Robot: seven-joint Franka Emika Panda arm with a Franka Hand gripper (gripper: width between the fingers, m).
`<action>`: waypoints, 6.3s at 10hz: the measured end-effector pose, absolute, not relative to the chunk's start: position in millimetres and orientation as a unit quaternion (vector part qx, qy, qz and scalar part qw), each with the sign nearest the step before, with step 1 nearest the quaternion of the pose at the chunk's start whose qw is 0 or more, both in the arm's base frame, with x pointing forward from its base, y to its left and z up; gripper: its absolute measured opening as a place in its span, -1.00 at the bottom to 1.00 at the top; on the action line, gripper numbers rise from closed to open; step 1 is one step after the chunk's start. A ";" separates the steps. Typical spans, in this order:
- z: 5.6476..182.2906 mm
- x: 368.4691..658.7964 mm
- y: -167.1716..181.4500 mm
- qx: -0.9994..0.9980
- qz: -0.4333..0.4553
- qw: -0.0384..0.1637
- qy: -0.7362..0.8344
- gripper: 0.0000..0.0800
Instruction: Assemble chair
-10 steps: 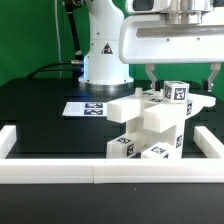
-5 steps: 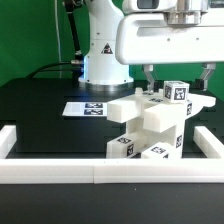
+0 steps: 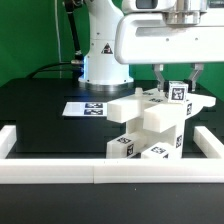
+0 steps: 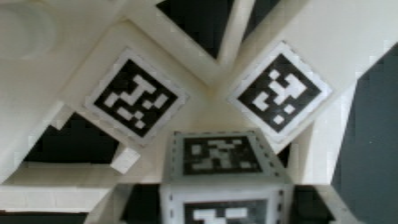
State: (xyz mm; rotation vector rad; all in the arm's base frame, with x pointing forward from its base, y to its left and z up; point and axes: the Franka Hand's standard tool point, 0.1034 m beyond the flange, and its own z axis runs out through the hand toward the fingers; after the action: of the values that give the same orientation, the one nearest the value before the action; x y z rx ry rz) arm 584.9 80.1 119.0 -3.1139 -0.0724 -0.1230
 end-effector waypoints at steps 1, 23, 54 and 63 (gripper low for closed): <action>118.9 584.9 80.5 -0.998 -0.039 0.015 0.036 -0.28; 118.5 583.7 90.3 -0.747 -0.010 0.049 0.663 -0.28; 115.8 582.4 94.9 -0.973 -0.026 0.019 0.228 -0.28; 115.3 582.0 97.3 -0.869 -0.017 0.030 0.494 -0.28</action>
Offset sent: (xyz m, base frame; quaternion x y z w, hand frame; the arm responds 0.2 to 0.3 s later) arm 0.0000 0.0000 0.0000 0.0000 0.0000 0.1938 0.9810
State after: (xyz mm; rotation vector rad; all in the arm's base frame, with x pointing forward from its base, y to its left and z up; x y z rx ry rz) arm 582.0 97.3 115.3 -2.6774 1.5232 -0.0520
